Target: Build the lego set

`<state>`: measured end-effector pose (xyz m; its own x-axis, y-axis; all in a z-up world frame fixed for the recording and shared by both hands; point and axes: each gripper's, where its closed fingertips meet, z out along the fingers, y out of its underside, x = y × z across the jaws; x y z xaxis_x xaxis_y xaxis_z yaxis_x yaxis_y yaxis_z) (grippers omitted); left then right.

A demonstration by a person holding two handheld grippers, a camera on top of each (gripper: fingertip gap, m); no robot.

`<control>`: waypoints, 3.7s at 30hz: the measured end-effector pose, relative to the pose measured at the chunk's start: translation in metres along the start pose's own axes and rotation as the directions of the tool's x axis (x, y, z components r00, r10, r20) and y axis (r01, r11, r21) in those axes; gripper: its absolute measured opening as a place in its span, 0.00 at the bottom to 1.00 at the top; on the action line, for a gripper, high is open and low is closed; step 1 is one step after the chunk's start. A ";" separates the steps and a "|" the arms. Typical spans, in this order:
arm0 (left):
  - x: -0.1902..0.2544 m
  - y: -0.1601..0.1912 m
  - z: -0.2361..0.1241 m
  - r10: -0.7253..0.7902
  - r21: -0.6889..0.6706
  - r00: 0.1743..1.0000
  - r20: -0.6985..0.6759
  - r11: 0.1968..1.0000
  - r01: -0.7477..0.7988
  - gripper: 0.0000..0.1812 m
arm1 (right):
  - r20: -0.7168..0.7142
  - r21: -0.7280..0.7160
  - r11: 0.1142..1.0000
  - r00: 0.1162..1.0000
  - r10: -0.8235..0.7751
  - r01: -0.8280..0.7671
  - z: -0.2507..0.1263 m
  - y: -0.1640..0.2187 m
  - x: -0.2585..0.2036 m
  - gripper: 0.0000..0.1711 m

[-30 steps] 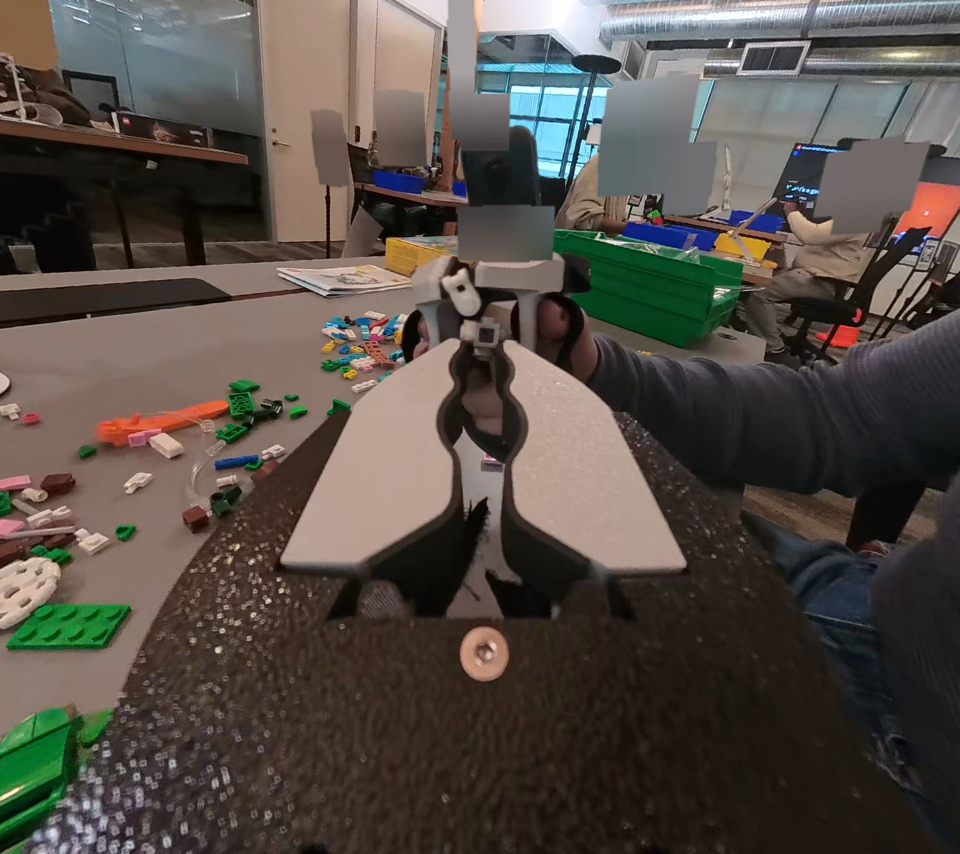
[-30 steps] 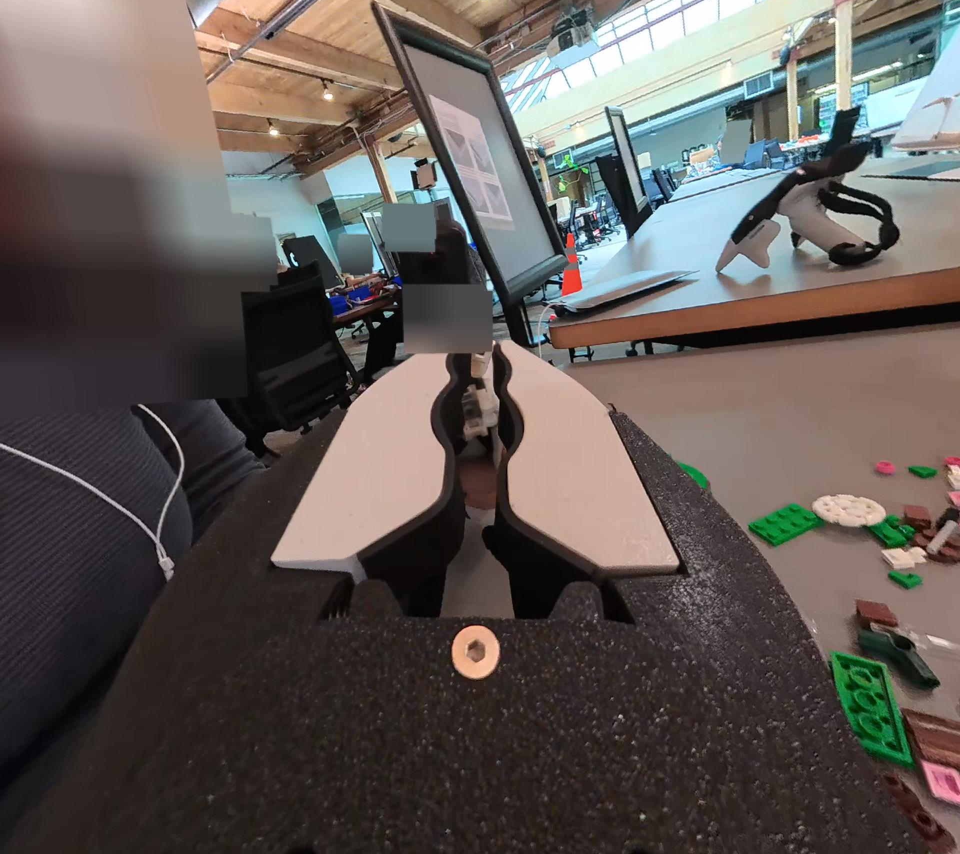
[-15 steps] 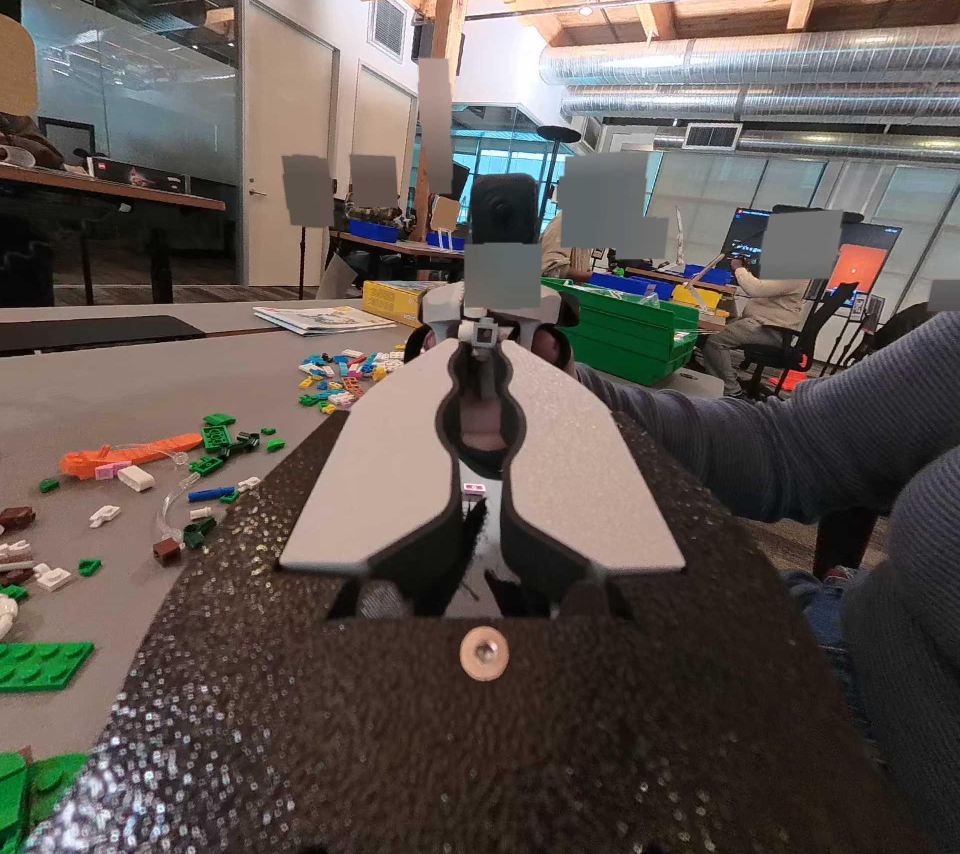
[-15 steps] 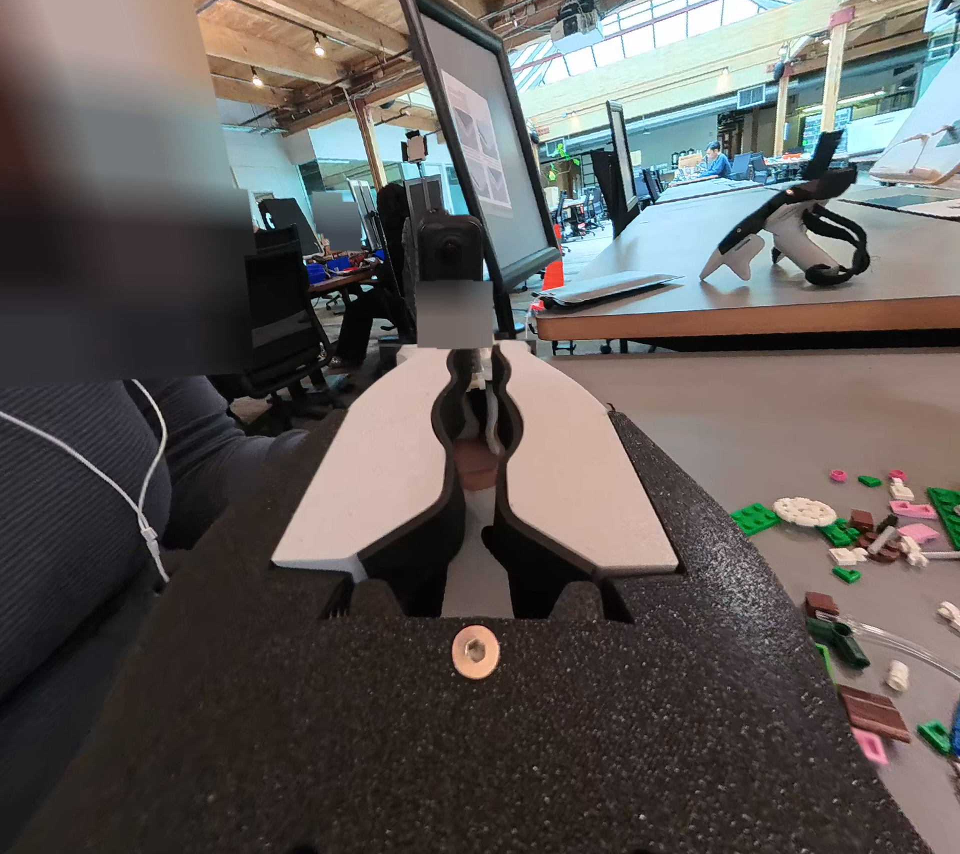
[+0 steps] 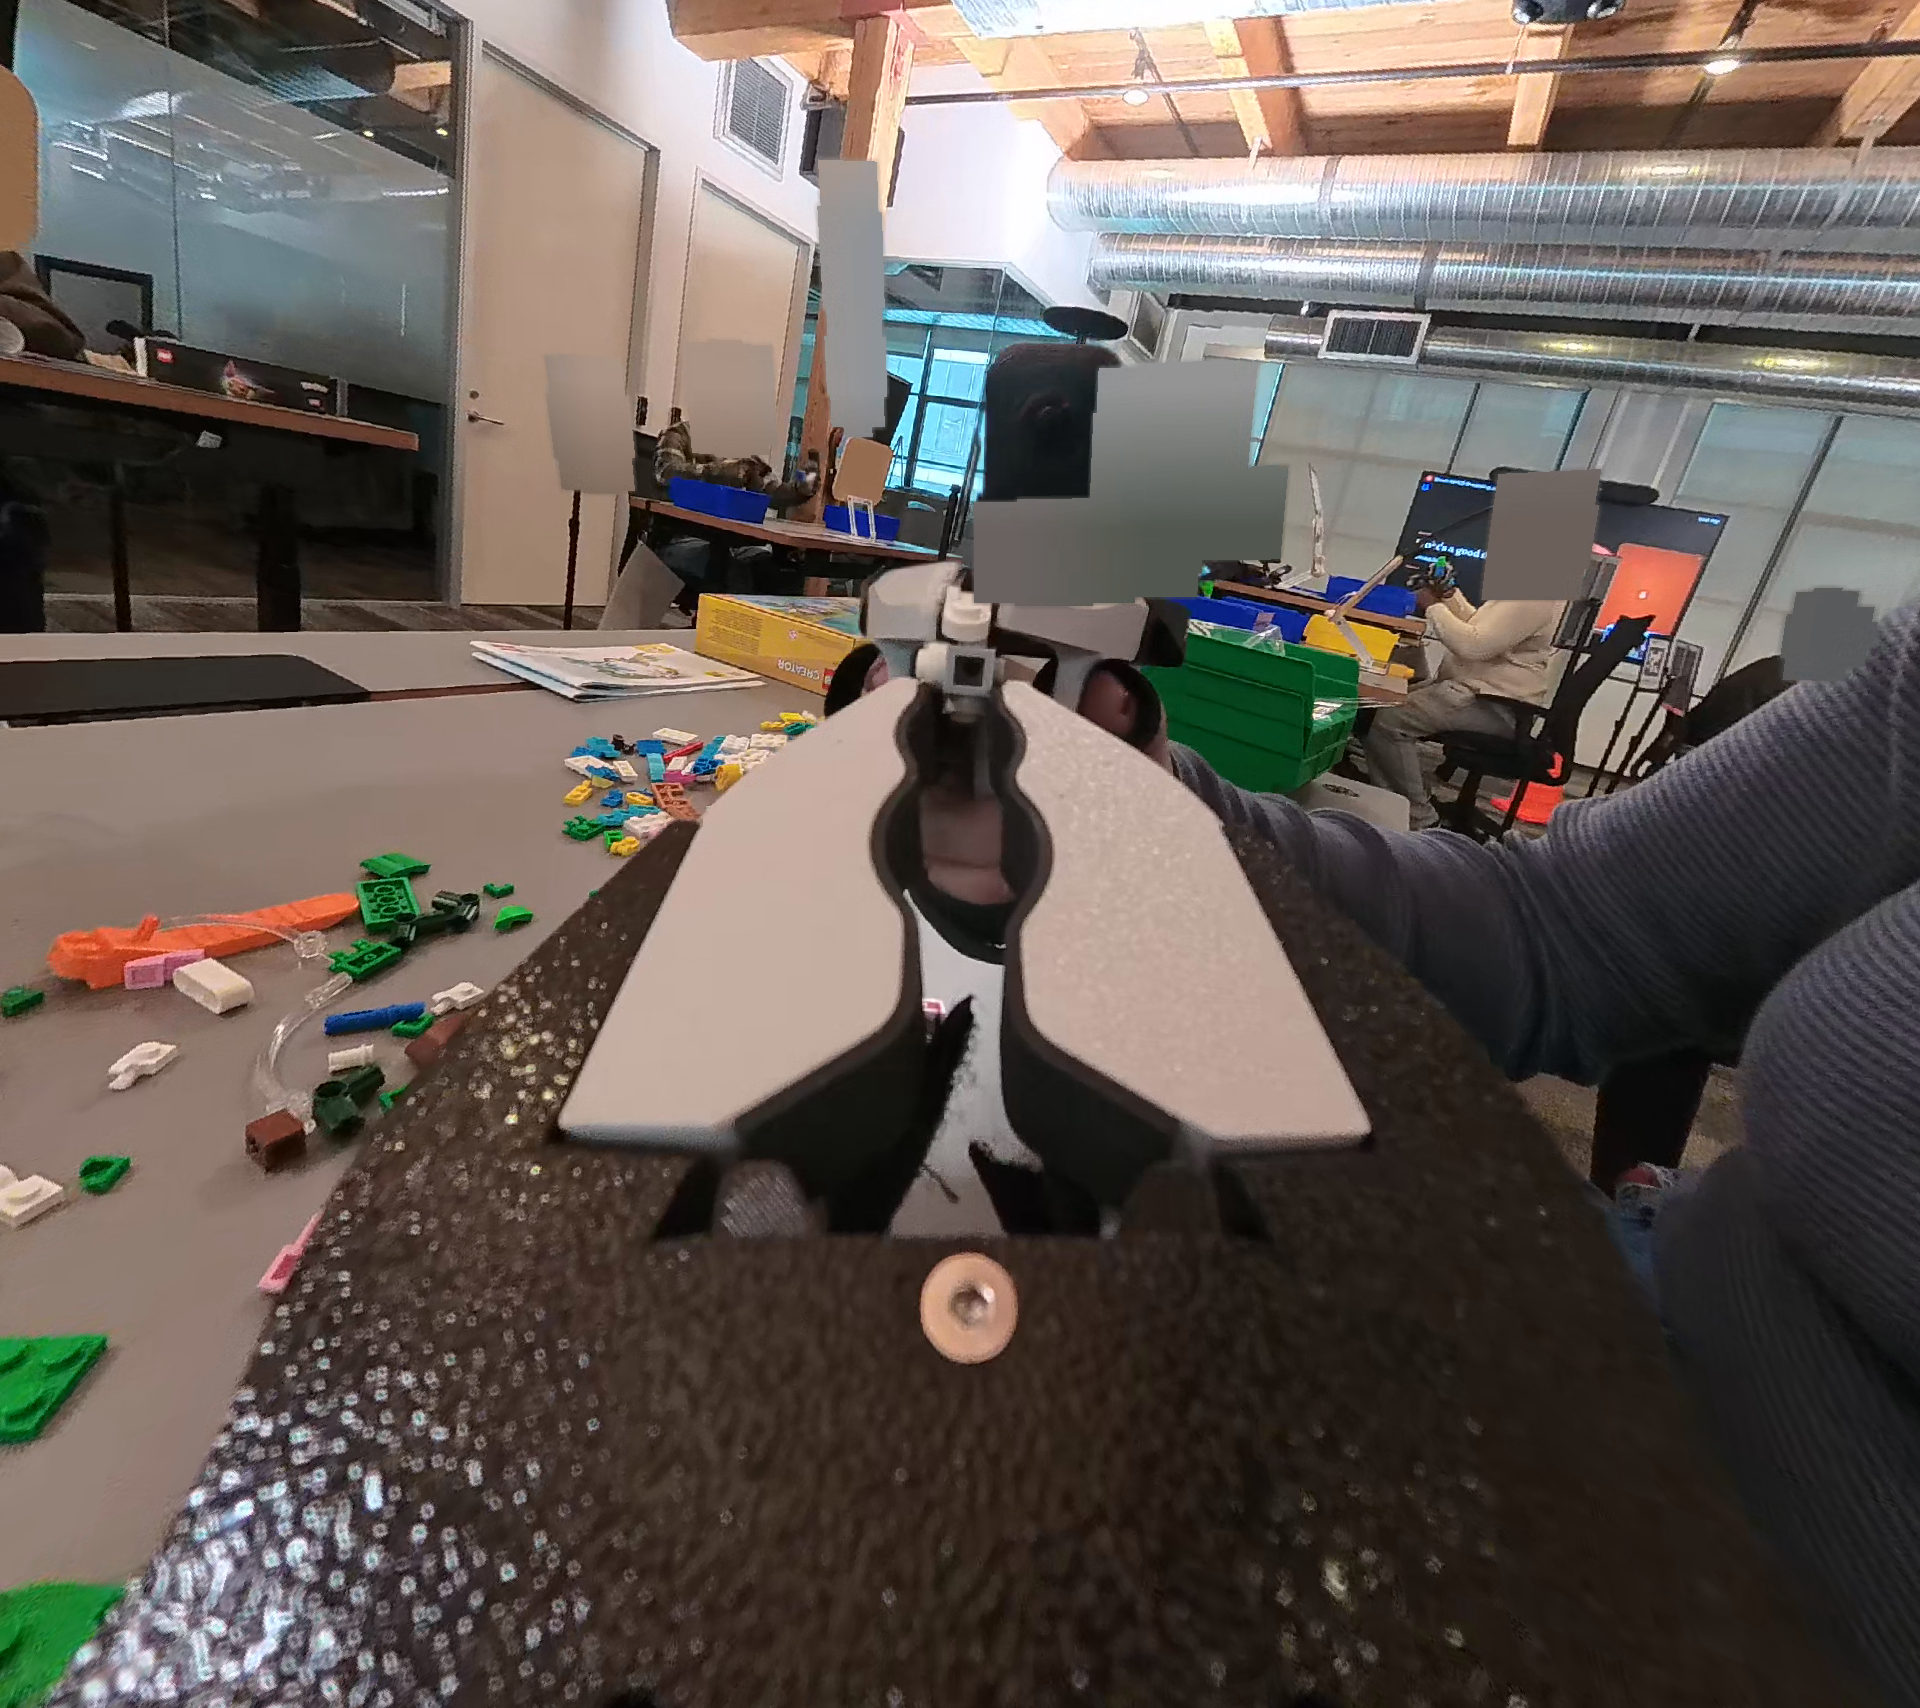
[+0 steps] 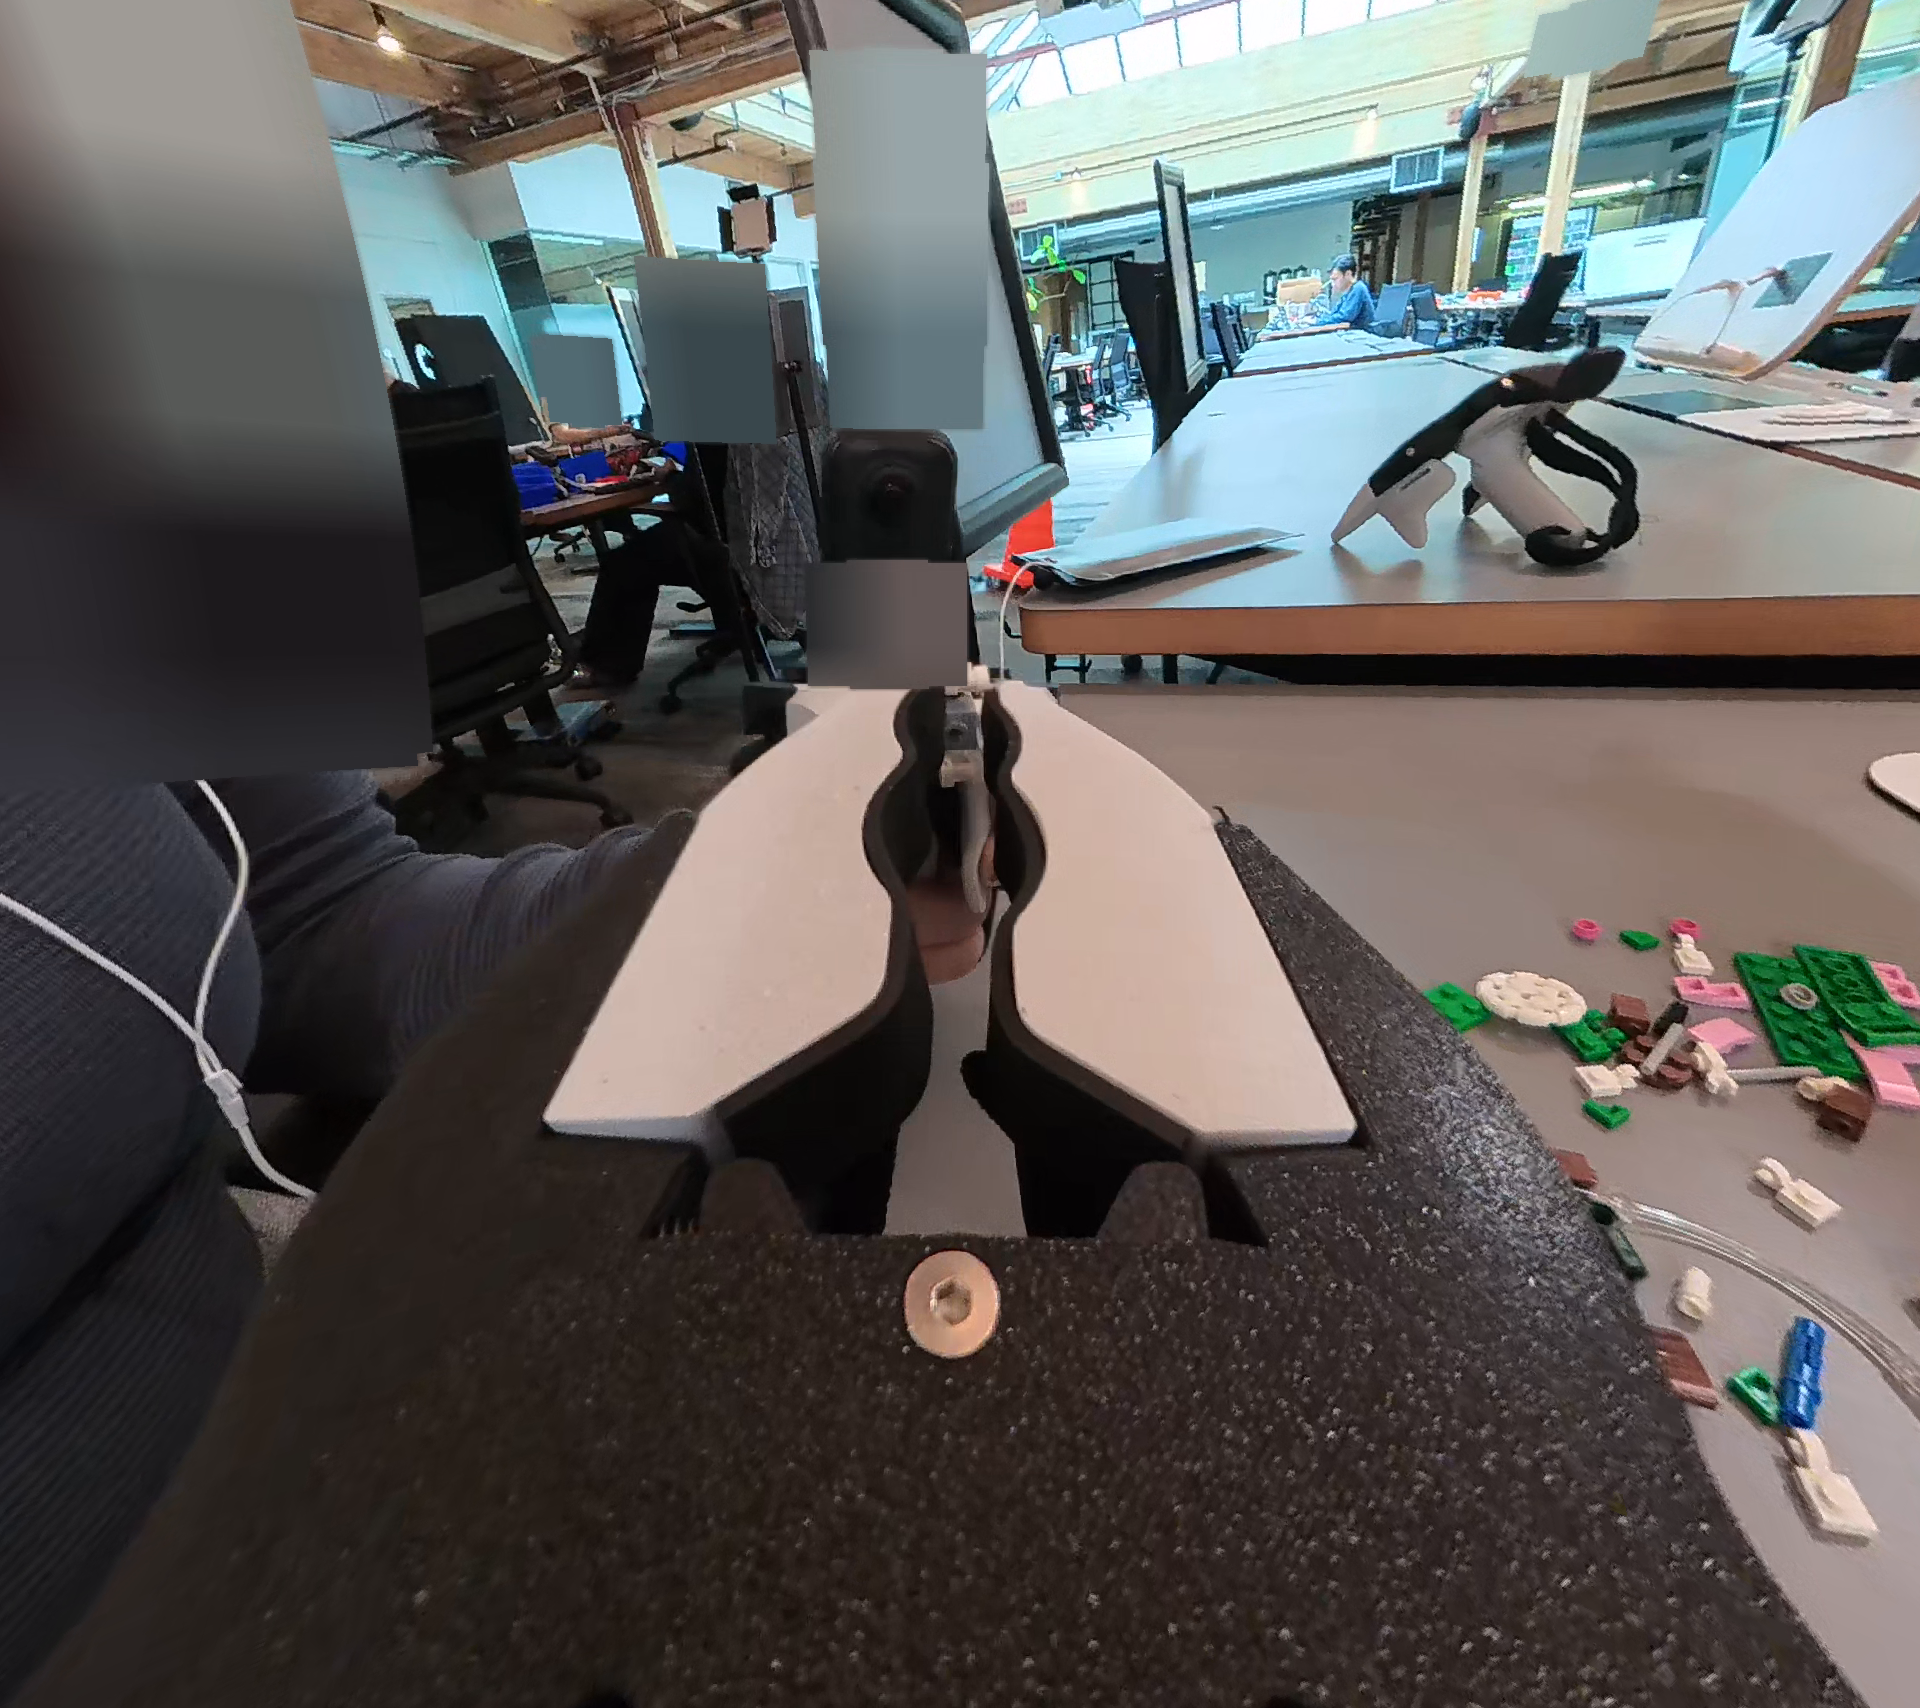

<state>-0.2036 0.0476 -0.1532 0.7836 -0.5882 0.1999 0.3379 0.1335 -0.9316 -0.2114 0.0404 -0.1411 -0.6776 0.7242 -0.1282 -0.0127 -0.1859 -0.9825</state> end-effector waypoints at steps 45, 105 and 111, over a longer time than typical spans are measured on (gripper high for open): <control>0.004 0.005 0.006 -0.010 0.005 0.999 -0.038 1.000 0.010 0.05 | -0.515 -0.135 0.986 0.843 -0.154 0.098 -0.035 0.026 0.076 0.00; -0.075 -0.030 -0.038 0.202 0.019 0.827 0.524 0.968 -0.248 0.05 | -0.829 -0.349 0.774 0.212 -0.518 0.527 -0.132 -0.040 0.081 0.09; -0.069 -0.015 -0.016 0.162 0.007 0.878 0.451 0.983 -0.184 0.05 | -0.744 -0.459 0.825 0.365 -0.560 0.331 -0.194 -0.051 0.085 0.07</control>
<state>-0.2710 0.0727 -0.1576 0.9776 -0.1345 0.1619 0.1911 0.2449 -0.9505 -0.1255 0.2403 -0.1283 0.3065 0.8623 0.4032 0.1029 0.3911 -0.9146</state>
